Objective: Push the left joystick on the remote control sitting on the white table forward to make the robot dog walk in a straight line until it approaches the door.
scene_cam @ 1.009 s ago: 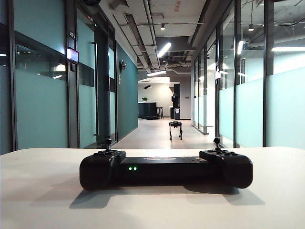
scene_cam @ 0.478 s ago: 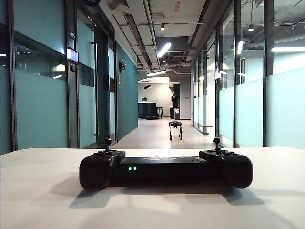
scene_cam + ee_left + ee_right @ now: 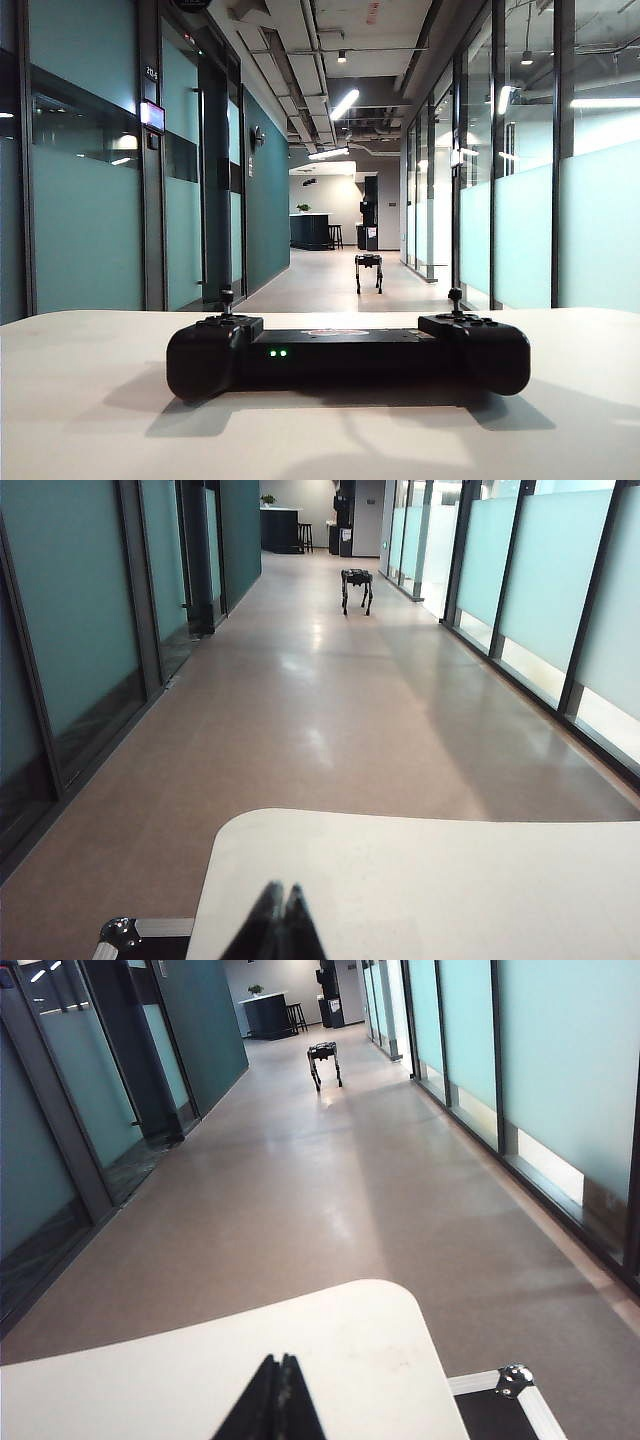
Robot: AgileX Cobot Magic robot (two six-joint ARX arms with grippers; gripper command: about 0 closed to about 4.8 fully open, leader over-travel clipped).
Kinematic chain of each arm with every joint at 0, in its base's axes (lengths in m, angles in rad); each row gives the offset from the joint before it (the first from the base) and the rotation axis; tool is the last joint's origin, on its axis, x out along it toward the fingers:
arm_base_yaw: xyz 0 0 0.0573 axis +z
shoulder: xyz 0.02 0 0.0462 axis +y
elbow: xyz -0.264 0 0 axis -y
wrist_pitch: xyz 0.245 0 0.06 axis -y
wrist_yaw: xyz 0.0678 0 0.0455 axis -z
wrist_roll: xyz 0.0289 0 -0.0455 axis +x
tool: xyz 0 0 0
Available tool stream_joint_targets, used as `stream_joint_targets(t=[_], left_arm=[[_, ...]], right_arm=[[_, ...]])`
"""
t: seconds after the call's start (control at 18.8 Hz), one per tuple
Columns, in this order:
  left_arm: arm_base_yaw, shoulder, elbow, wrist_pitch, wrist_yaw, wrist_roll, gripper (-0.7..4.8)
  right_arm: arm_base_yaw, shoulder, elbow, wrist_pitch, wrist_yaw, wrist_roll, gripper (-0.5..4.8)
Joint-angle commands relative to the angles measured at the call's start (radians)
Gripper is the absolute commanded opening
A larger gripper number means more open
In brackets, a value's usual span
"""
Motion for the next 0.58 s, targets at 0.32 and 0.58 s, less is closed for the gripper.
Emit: stream_joint_targets(t=[0.32, 0.58], left_arm=[[0.000, 0.000, 0.003, 0.008, 0.000, 0.002, -0.05], [0.000, 0.000, 0.003, 0.008, 0.000, 0.002, -0.05]], right_arm=[[-0.034, -0.001, -0.015, 0.037, -0.106, 0.000, -0.05], [-0.075, -0.001, -0.015, 0.019, -0.104, -0.005, -0.05]])
